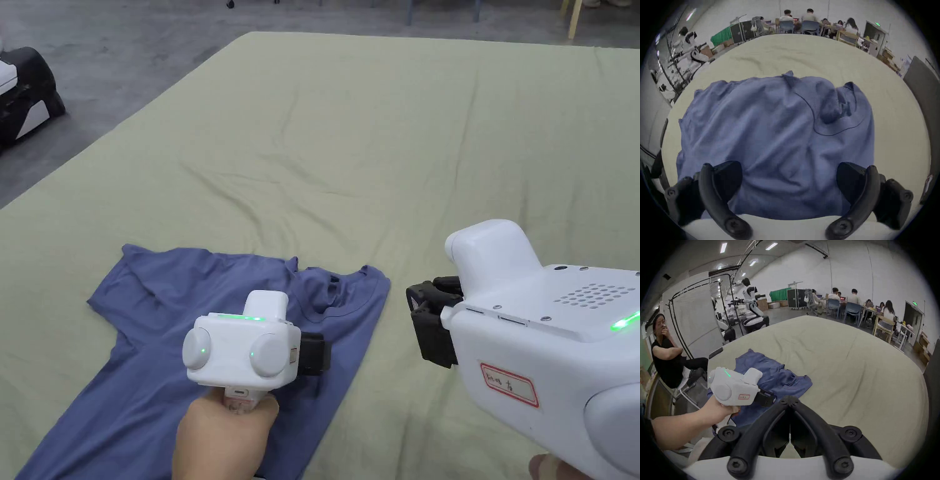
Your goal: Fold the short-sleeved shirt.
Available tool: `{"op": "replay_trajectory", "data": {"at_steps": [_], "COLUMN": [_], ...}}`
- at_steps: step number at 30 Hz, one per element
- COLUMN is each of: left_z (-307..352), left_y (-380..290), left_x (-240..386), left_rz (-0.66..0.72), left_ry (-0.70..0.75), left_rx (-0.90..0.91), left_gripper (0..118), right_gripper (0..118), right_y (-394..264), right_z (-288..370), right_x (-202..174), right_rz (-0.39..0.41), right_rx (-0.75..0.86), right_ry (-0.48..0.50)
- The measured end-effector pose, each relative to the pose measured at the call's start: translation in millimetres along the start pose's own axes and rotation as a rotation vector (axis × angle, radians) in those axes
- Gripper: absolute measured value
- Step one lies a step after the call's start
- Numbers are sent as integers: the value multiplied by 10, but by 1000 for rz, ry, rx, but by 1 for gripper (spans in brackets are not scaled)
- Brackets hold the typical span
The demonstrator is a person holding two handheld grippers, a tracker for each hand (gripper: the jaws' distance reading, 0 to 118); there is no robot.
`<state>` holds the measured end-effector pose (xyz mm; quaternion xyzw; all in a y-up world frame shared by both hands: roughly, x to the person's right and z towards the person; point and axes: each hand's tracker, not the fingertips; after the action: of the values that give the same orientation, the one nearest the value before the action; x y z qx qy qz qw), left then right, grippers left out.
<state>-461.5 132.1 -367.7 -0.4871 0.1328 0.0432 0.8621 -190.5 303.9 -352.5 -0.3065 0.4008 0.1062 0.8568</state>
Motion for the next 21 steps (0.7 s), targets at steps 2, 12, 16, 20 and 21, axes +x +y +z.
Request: {"op": "replay_trajectory", "data": {"at_steps": [2, 12, 16, 20, 21], "left_z": [116, 1053, 1973, 2831, 3019], "left_y": [-8, 319, 540, 835, 903], "left_x": [-88, -556, -386, -13, 143], "left_rz": [37, 327, 366, 254, 228], "left_ry": [-28, -88, -127, -92, -113], "left_rx": [64, 228, 394, 545, 565], "left_gripper": [93, 1, 1, 1, 1], "right_gripper": [2, 2, 2, 2, 2], "right_y": [-1, -13, 37, 43, 31], "right_z": [22, 624, 1131, 1713, 1877], "right_x": [-17, 131, 259, 383, 413], "right_rz": [-1, -82, -110, -140, -139], "right_rx": [-2, 33, 106, 152, 162], "right_ry": [-7, -93, -177, -266, -298]}}
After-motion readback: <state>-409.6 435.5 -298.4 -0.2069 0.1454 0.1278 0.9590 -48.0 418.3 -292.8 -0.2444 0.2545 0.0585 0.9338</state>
